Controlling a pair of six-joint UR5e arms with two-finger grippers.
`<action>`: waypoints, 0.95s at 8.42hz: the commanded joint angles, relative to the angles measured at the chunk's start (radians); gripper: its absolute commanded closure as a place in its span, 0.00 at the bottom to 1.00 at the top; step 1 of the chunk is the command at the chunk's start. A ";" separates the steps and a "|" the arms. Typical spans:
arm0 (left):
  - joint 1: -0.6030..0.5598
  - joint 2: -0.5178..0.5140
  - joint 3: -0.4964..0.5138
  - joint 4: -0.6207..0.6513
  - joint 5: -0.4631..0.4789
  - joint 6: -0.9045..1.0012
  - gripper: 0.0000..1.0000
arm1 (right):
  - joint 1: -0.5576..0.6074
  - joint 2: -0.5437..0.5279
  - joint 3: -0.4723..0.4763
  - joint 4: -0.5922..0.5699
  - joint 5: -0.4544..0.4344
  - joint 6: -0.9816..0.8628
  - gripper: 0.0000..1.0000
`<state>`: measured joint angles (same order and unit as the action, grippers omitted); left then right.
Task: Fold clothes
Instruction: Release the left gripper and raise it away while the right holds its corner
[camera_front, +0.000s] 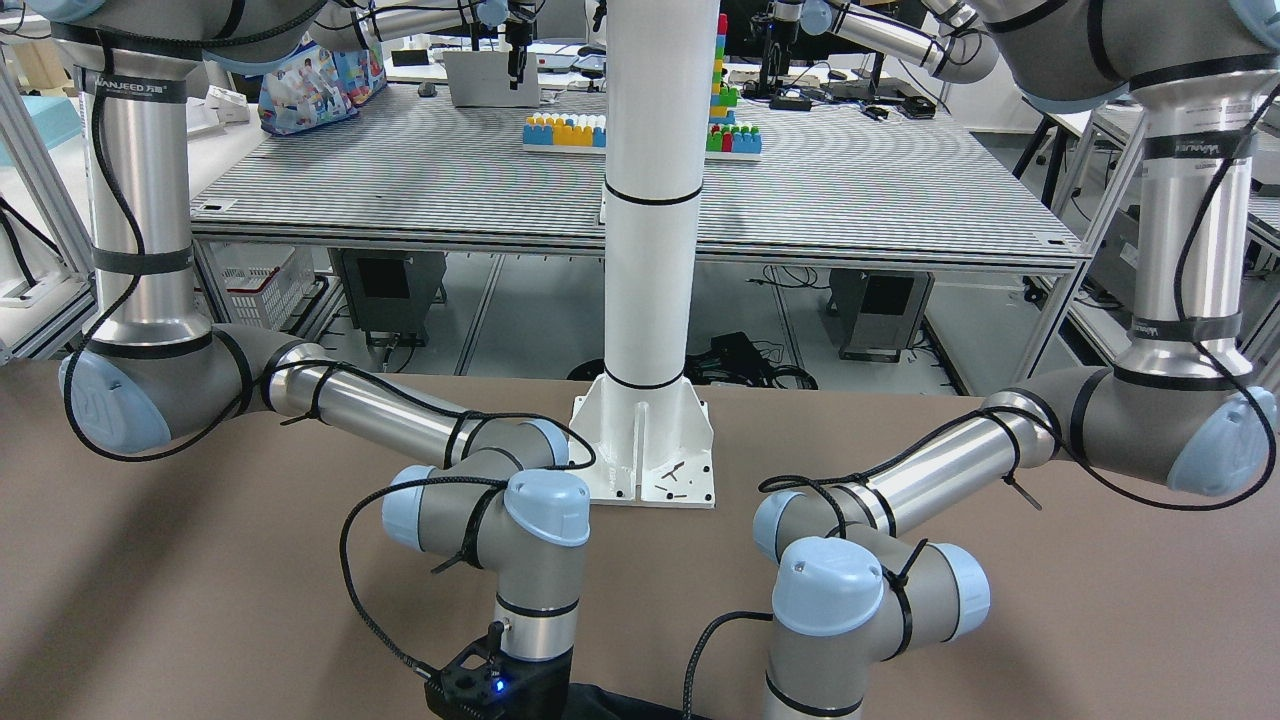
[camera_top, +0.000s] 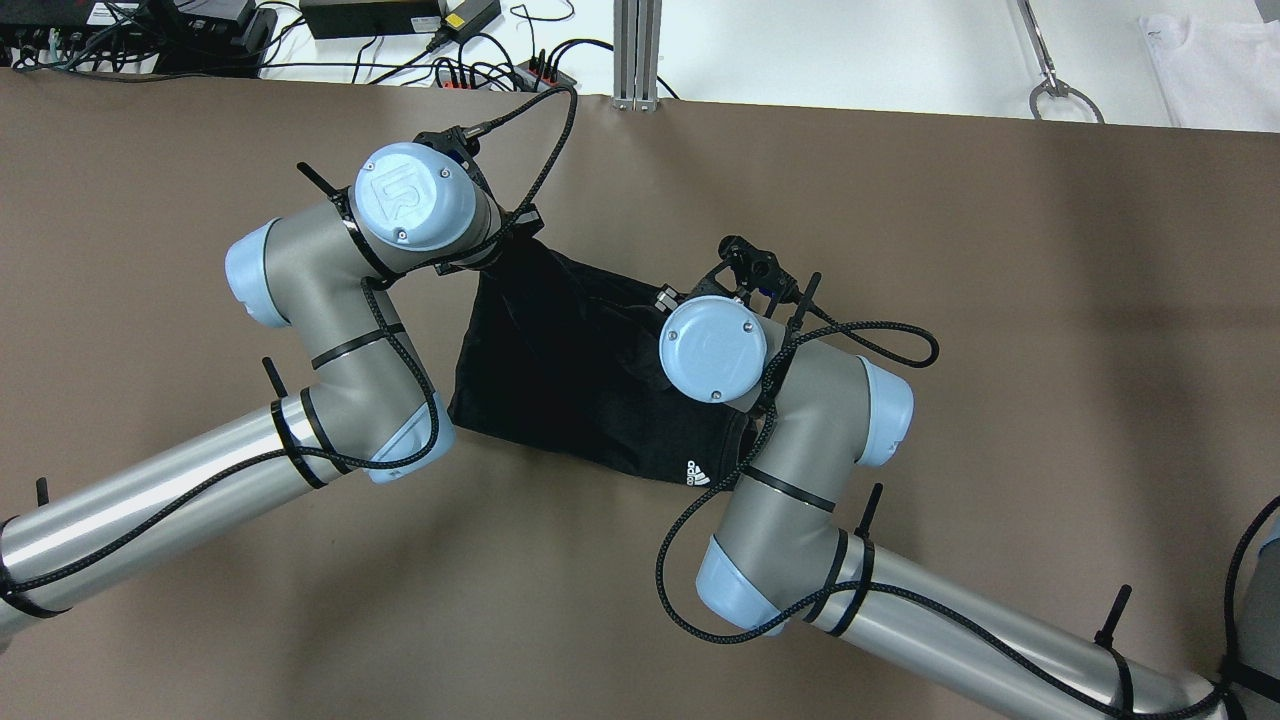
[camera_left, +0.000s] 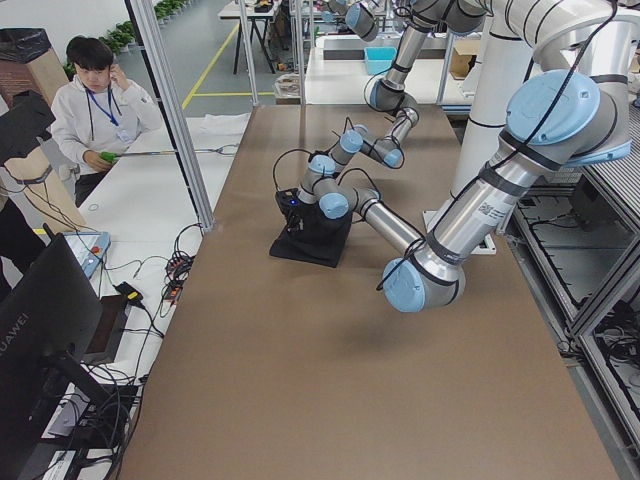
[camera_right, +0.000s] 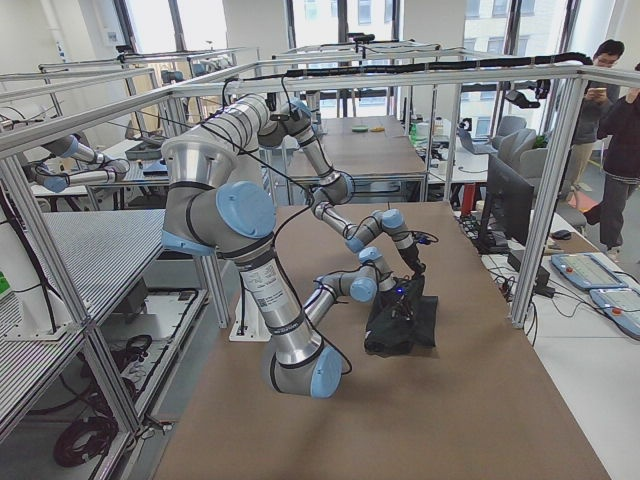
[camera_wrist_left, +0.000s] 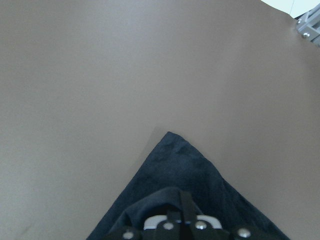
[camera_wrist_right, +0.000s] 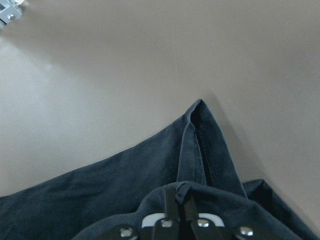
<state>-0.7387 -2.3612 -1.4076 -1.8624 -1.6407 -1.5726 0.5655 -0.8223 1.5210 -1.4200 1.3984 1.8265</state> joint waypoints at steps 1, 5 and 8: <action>-0.016 -0.012 0.117 -0.143 -0.001 0.134 0.24 | 0.045 0.020 -0.139 0.107 0.001 -0.112 0.10; -0.168 0.000 0.044 -0.198 -0.218 0.158 0.00 | 0.145 0.025 0.004 0.113 0.244 -0.133 0.06; -0.165 0.019 0.045 -0.198 -0.209 0.161 0.00 | -0.055 0.026 0.008 0.113 0.043 0.226 0.08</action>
<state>-0.9000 -2.3496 -1.3597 -2.0582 -1.8448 -1.4125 0.6351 -0.7963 1.5224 -1.3069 1.5898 1.8326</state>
